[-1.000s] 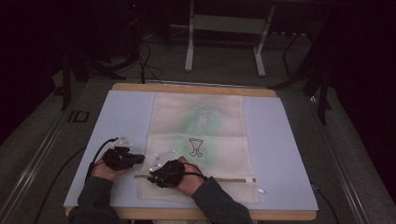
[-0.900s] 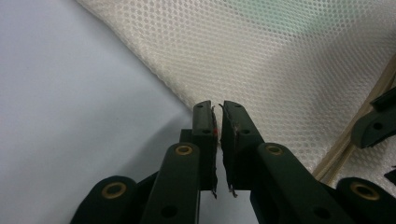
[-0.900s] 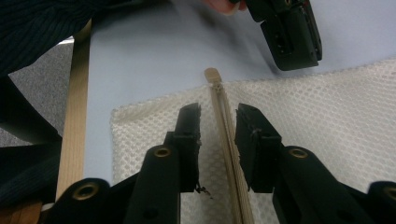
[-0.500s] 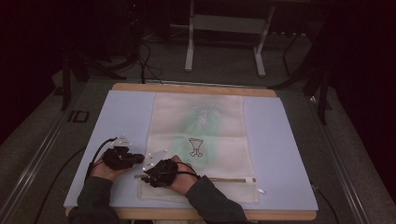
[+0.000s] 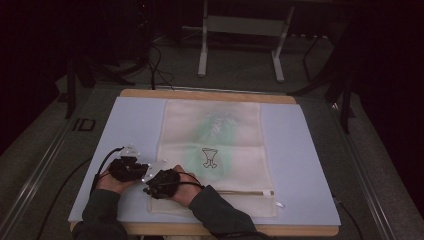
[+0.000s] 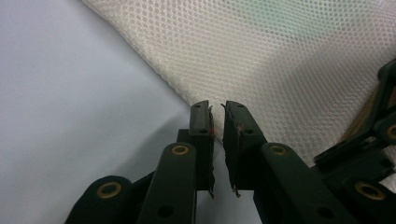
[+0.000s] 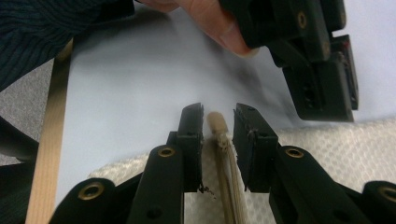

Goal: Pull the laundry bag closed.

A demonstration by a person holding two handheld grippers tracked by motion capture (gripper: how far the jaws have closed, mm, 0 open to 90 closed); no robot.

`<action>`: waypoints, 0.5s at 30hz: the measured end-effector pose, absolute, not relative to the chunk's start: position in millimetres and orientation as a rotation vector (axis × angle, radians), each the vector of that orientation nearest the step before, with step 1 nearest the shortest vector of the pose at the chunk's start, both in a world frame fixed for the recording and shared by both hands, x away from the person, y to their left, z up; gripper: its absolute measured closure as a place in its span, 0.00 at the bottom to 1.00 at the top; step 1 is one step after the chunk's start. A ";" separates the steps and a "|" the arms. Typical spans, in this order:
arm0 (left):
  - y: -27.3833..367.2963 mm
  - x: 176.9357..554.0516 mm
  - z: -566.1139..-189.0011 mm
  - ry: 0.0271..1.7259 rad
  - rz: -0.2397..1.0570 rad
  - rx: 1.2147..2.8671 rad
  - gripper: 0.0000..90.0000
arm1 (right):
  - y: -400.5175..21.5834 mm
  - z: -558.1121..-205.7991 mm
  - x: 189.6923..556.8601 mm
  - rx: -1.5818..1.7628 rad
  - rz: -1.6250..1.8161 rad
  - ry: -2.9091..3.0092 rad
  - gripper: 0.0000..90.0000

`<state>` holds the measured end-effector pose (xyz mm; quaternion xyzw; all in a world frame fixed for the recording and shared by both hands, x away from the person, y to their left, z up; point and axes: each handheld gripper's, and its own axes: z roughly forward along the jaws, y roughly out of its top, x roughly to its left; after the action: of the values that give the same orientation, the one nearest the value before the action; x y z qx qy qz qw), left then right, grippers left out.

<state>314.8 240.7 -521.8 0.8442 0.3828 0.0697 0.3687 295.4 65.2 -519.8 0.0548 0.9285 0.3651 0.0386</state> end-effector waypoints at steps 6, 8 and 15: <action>243.1 314.8 -521.1 0.985 0.177 2.157 0.90 | 74.6 -524.1 296.4 0.170 1.098 2.856 0.82; 243.6 314.7 -520.8 0.986 0.178 2.154 0.90 | 76.9 -527.5 296.8 0.181 1.087 2.865 0.82; 244.4 314.6 -520.5 0.987 0.177 2.151 0.90 | 83.1 -531.0 297.9 0.173 1.087 2.858 0.89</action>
<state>314.6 244.4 -520.5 0.8404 0.3857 0.0692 0.3745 297.9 83.1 -531.0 0.0566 0.9325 0.3546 0.0394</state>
